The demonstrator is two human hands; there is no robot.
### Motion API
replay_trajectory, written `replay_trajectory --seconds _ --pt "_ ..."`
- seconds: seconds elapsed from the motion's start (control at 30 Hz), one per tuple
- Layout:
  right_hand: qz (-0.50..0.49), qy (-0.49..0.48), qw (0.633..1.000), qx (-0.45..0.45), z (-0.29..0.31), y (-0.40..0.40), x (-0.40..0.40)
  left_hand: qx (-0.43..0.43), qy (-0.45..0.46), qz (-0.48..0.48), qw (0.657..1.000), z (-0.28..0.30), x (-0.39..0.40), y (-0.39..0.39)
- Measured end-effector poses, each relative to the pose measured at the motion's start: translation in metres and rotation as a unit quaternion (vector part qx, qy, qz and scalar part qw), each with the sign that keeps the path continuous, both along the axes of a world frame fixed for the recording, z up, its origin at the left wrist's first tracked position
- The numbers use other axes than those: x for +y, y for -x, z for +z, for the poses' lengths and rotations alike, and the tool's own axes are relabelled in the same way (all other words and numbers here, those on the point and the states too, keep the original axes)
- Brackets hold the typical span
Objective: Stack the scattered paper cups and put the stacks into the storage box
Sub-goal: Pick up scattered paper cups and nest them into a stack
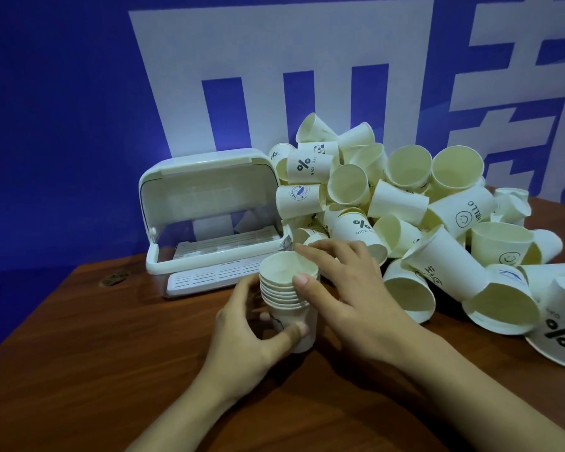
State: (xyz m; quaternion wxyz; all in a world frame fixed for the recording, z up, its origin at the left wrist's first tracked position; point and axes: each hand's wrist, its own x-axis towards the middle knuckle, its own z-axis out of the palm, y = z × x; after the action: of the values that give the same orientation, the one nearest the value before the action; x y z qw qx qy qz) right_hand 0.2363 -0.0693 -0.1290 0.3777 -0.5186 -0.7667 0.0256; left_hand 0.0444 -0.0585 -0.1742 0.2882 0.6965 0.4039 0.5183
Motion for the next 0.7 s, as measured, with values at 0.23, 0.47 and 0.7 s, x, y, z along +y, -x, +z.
replay_trajectory --seconds 0.23,0.47,0.7 --pt "-0.169 -0.090 0.975 -0.110 0.028 -0.035 -0.001 0.020 0.017 0.019 0.999 -0.002 0.004 0.001" --pt "-0.302 0.085 0.914 -0.259 0.042 -0.049 -0.014 0.034 0.014 0.019 0.999 -0.004 0.007 0.002" --pt "-0.339 0.085 0.898 -0.269 0.042 -0.057 -0.011 0.029 0.018 0.012 0.999 -0.005 0.007 0.002"
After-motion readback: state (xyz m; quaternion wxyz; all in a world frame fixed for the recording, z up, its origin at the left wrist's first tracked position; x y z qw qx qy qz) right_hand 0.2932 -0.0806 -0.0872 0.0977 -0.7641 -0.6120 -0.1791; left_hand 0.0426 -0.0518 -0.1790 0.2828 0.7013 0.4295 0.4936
